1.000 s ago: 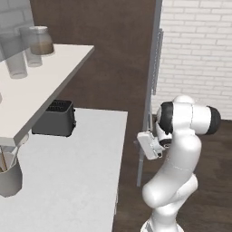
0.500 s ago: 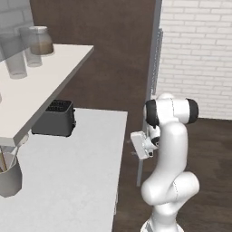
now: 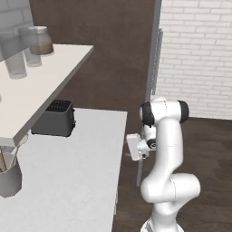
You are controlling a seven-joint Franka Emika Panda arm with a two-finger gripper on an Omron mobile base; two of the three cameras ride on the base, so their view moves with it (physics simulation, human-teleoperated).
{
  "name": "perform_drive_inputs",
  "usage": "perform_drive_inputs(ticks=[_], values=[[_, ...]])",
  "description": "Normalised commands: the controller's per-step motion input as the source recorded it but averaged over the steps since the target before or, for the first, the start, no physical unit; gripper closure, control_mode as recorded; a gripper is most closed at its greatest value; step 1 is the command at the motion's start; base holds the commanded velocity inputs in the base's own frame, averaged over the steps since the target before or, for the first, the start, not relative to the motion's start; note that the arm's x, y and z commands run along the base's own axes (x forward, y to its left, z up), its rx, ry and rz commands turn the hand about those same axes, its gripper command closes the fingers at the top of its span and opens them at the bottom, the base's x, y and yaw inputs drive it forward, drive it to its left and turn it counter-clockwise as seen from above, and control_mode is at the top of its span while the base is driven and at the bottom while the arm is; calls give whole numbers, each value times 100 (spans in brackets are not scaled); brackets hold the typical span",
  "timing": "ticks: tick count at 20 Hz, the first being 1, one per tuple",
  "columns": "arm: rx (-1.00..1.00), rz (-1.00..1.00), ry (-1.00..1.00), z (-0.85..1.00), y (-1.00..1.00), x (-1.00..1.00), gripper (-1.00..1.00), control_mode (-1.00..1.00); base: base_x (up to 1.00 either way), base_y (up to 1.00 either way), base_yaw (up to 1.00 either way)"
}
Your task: Take a straw from the drawer in front and place it inside the glass cup on the dining counter.
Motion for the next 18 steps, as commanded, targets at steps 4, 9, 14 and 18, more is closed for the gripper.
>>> perform_drive_inputs(ticks=[4, 9, 14, 18], values=[[10, 2, 1, -32, 7, 44, -100, -100, 0, 0, 0], [8, 2, 1, -24, 14, 41, -100, -100, 0, 0, 0], [6, 1, 1, -26, 16, 46, -100, -100, 0, 0, 0], [2, 0, 0, -26, 30, 28, 100, -100, 0, 0, 0]])
